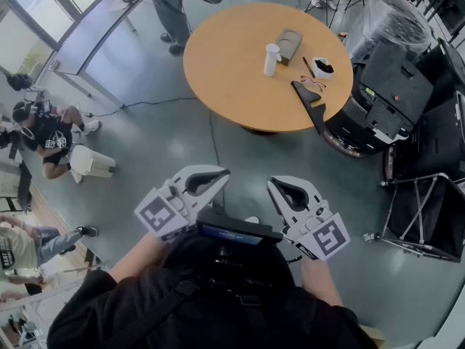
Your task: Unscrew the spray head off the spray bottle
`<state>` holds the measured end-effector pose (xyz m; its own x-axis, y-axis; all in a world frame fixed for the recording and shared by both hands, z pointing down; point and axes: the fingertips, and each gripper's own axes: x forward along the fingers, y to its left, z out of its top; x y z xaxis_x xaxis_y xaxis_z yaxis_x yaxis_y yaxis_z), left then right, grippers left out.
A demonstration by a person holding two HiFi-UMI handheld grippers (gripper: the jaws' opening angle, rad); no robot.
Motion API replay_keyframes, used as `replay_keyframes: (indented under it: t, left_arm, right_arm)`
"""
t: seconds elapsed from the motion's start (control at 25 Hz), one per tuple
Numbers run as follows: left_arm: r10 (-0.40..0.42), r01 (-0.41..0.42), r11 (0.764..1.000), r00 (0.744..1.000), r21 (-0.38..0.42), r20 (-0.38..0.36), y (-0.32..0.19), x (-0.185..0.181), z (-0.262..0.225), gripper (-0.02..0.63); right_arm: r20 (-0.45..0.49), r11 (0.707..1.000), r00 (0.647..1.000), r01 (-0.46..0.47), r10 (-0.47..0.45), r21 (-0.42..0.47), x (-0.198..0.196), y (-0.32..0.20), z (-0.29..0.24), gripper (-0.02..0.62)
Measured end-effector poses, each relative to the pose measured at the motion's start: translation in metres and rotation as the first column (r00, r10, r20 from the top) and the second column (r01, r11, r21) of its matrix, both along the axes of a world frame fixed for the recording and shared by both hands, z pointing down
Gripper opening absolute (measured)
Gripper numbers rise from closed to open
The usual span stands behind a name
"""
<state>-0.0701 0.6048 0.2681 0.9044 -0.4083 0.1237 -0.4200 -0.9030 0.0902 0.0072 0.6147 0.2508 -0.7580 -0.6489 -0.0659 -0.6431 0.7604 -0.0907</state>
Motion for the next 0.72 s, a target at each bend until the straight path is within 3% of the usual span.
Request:
replay_keyframes:
  t: [0.2, 0.36, 0.72]
  left_arm:
    - [0.021, -0.021, 1.0, 0.999, -0.008, 0.027, -0.017, -0.006, 0.011, 0.008]
    - [0.041, -0.041, 0.999, 0.999, 0.0, -0.006, -0.04, -0.013, 0.01, 0.008]
    - [0.087, -0.087, 0.996, 0.995, -0.007, -0.044, -0.123, -0.066, 0.0, 0.008]
  right_arm:
    - [-0.011, 1.0, 1.0, -0.006, 0.006, -0.007, -0.006, -0.016, 0.006, 0.026]
    - [-0.023, 0.999, 0.999, -0.03, 0.03, -0.018, -0.018, -0.036, 0.01, 0.026]
    - [-0.036, 0.996, 0.996, -0.077, 0.076, -0.033, -0.075, -0.111, 0.004, 0.026]
